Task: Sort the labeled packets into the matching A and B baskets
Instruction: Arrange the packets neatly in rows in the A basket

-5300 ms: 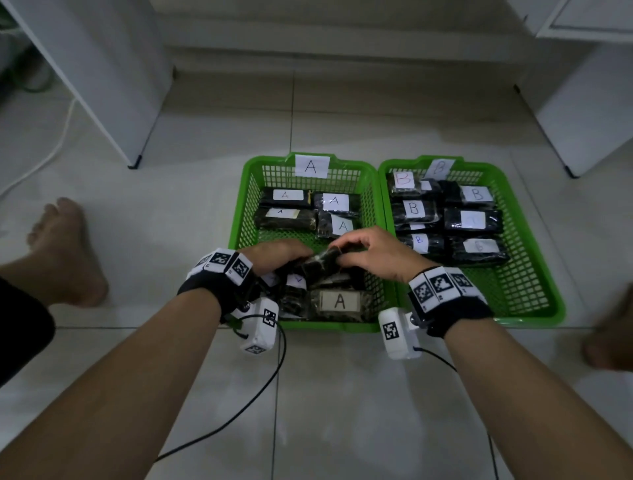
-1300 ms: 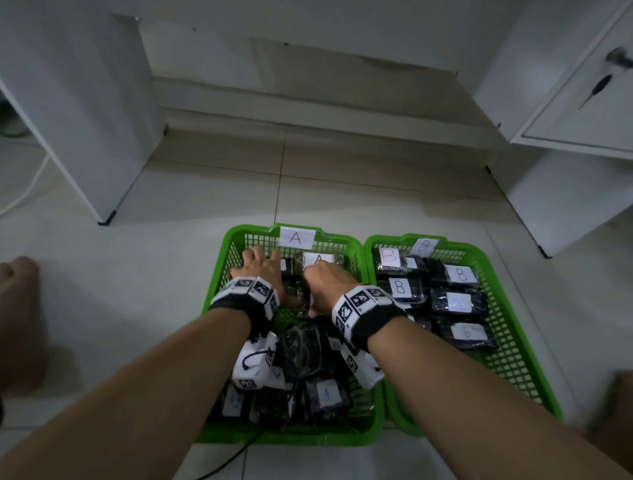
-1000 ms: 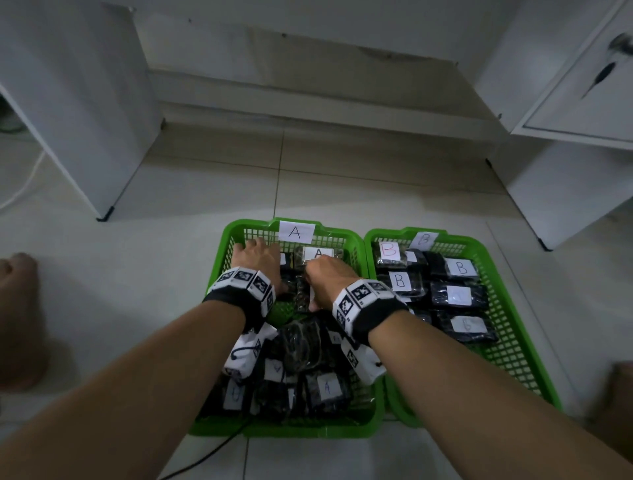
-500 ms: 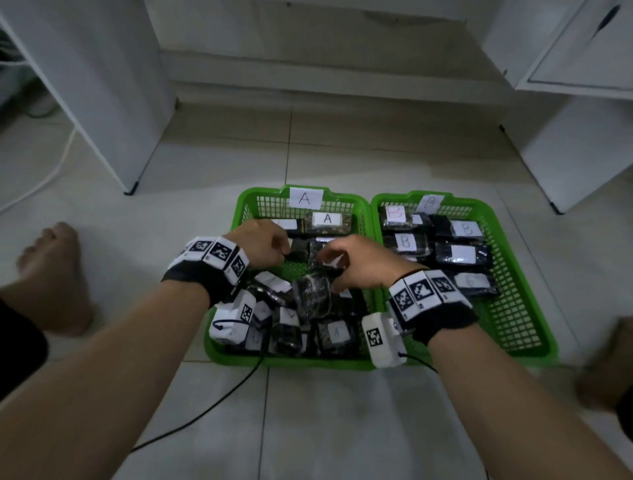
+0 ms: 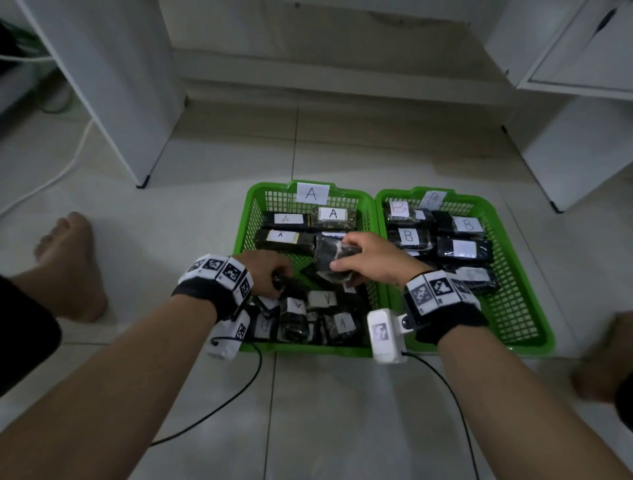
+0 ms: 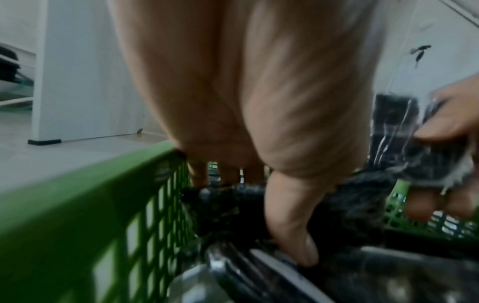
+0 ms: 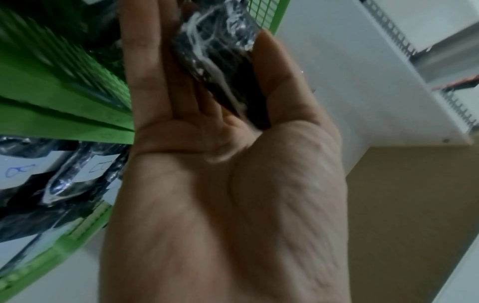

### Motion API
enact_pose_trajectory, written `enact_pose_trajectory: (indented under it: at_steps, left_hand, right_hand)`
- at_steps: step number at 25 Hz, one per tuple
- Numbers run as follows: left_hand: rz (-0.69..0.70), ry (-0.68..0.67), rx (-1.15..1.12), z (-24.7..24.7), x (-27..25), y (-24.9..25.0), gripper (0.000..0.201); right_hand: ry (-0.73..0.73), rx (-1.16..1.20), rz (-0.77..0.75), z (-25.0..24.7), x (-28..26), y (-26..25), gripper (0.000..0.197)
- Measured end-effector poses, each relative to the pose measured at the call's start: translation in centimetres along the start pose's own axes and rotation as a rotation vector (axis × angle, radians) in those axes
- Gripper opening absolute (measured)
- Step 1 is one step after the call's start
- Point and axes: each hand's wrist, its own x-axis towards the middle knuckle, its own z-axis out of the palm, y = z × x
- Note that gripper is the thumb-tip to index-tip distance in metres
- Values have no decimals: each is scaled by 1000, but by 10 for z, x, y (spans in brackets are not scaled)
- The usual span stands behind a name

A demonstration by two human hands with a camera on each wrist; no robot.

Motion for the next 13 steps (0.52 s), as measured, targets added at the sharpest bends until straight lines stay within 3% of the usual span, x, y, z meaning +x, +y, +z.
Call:
enact_pose_trajectory:
  at_steps: [3,8,13]
  left_hand:
    - [-21,160,-71,1,5,0,29]
    - [-52,287,-68,-10,9,-4,26]
    - [-92,196,-29,-2,19,-3,46]
  right_hand:
    - [73,258,58,-11,0,5,26]
    - [109,250,70,-20,7,22,38]
    - [129,351,41,-18,15,25,29]
